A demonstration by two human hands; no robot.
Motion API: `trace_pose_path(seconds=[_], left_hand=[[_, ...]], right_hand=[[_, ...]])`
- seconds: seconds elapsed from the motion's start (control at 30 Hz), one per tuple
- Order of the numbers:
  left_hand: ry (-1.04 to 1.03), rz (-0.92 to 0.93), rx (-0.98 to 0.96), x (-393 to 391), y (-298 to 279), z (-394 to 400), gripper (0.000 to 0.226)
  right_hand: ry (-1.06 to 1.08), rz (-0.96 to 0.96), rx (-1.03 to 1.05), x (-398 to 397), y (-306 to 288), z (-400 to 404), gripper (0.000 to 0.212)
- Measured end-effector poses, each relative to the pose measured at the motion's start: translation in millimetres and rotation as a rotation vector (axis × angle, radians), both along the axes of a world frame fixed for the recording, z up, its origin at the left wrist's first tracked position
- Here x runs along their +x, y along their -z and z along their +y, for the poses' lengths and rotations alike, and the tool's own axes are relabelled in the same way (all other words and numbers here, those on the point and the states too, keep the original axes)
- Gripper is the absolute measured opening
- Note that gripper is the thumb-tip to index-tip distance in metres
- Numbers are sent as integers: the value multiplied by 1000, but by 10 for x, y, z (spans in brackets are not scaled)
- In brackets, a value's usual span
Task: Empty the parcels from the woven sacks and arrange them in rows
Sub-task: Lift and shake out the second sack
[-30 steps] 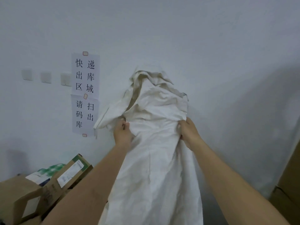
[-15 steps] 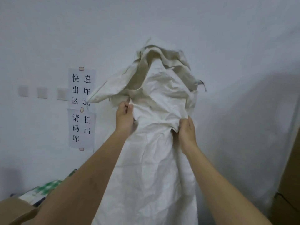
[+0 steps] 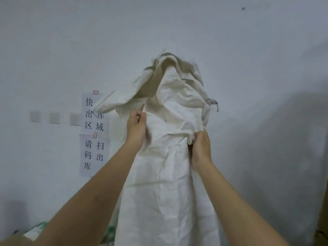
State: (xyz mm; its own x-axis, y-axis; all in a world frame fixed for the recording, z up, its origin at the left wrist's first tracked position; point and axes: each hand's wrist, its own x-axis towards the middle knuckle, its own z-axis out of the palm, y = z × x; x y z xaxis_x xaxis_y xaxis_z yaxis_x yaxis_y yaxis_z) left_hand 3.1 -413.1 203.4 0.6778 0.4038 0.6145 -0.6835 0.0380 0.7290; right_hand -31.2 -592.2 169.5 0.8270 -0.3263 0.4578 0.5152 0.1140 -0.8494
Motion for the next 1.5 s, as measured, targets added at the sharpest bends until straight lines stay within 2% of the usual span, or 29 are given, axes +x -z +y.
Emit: trace_pose_path(seconds=[0.1, 0.17, 0.23, 0.3, 0.4, 0.5, 0.6, 0.73, 0.8, 0.9, 1.0, 1.07, 1.17, 1.3, 1.4, 1.43, 1.5], left_hand=[[-45, 52, 160, 23, -8, -26, 23], [-64, 71, 61, 30, -51, -65, 27], [-63, 37, -50, 26, -92, -40, 29], [-89, 31, 23, 31, -105, 4, 28], [-169, 162, 233, 16, -31, -67, 31], [-201, 245, 231, -45, 121, -85, 33], [-165, 401, 326, -135, 308, -79, 25], [42, 674, 512, -284, 534, -193, 61], [107, 652, 511, -364, 625, -236, 69], [108, 520, 456, -459, 745, -276, 69], [-31, 342, 316, -542, 760, -270, 76], [-176, 373, 282, -555, 721, -215, 80], [-404, 489, 349, -587, 711, -111, 79], [-739, 477, 425, -641, 745, 19, 83], [-741, 419, 486, -643, 752, 110, 97], [-717, 418, 509, -647, 739, 134, 94], [-686, 437, 549, -674, 683, 175, 72]], right_hand=[[-4, 53, -174, -57, -21, 133, 34], [47, 65, -220, -50, -117, 132, 35], [73, -1, -178, -39, -187, 79, 38], [82, -1, -230, -32, -142, 61, 40], [98, 103, -308, -15, 13, 100, 37], [191, 104, -221, 1, 49, 44, 23], [274, 129, -321, 27, 116, -22, 17], [330, 161, -404, 42, 204, -69, 18], [331, 166, -417, 32, 257, -105, 18], [319, 171, -388, -45, 343, -147, 19], [268, 173, -340, -143, 469, -160, 24], [232, 153, -345, -222, 576, -164, 25], [222, 107, -430, -343, 702, -131, 31], [301, -6, -587, -504, 723, -98, 39], [316, -63, -757, -573, 689, -87, 36], [313, -81, -812, -594, 681, -79, 34], [304, -136, -892, -620, 686, -64, 30]])
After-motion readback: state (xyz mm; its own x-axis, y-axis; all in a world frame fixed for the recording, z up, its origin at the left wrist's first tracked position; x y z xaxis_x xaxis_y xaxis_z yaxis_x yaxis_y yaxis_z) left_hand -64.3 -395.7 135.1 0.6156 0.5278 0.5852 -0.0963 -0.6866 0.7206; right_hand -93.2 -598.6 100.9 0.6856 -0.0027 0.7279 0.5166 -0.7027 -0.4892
